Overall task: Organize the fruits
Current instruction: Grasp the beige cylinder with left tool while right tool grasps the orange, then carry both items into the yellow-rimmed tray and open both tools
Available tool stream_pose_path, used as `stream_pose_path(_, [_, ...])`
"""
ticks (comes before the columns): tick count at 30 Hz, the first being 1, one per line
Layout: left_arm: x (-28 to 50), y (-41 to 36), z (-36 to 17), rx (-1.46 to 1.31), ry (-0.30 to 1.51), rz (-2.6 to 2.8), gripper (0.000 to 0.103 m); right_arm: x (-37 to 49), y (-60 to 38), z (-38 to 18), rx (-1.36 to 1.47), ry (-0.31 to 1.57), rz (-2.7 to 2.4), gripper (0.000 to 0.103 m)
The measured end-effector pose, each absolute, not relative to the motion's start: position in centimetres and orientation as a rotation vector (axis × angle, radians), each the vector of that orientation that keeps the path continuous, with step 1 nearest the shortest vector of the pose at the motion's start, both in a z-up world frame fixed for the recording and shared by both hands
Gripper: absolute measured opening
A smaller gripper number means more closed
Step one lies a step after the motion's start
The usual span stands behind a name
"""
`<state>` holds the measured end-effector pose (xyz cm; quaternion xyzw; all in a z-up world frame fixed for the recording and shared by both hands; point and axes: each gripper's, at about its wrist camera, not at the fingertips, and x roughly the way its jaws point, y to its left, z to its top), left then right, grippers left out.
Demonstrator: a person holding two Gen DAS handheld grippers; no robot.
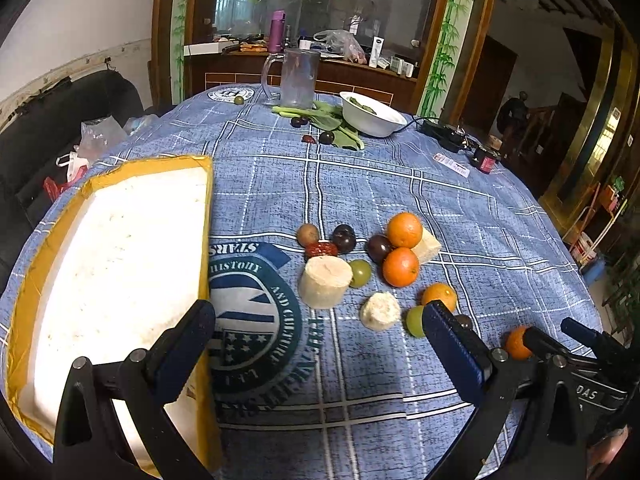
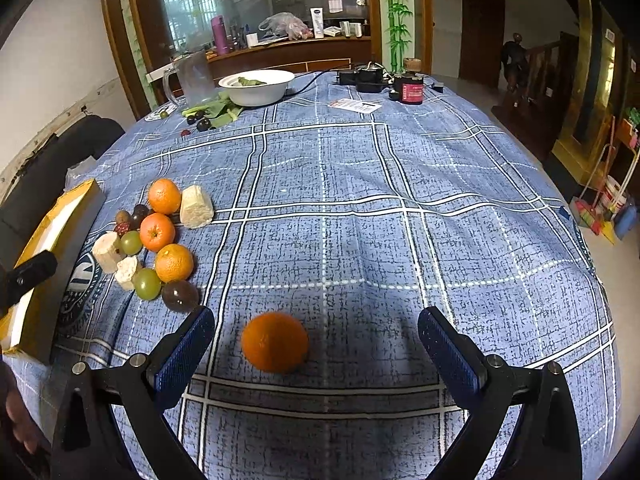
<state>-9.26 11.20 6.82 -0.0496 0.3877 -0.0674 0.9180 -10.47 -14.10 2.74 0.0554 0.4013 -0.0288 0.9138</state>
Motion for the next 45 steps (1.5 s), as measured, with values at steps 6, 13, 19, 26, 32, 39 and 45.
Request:
stream_pose_path(6, [-8.4, 10.6, 5.9, -0.091, 0.852, -0.199, 0.066, -10.8, -14.0, 2.3, 0.085, 0.839, -0.001, 0.088])
stream_pose_path(13, [-6.7, 9.8, 4.8, -0.073, 0.9, -0.209, 0.065, -10.1, -13.6, 0.9, 0.09, 0.911, 0.055, 0.074])
stream_pose_path(19, [-4.4, 9.0, 4.1, 0.015, 0.929, -0.204, 0.065, -9.4, -12.7, 0.5, 0.059, 0.934, 0.08, 0.074])
stream_pose_path(26, [-2.8, 8.6, 2.6, 0.042, 0.987, -0.218, 0.039, -9.2, -12.9, 0.5, 0.039, 0.936, 0.078, 0.057])
stream_pose_path(32, [-2.7, 7.8, 1.6, 0.091, 1.001, -0.169, 0.037, -9.4, -12.4, 0.7, 0.028, 0.923, 0.104, 0.039])
stream_pose_path(39, [-5.4, 9.9, 4.2, -0.057, 0.922, -0.193, 0.037, -10.7, -11.7, 1.7, 0.022, 0.894, 0.116, 0.039])
stream_pose_path(45, [-7.8, 14.4, 6.8, -0.163, 0.865, -0.144, 0.037, -11.6, -9.5, 3.9, 0.05, 0.85, 0.218, 0.039])
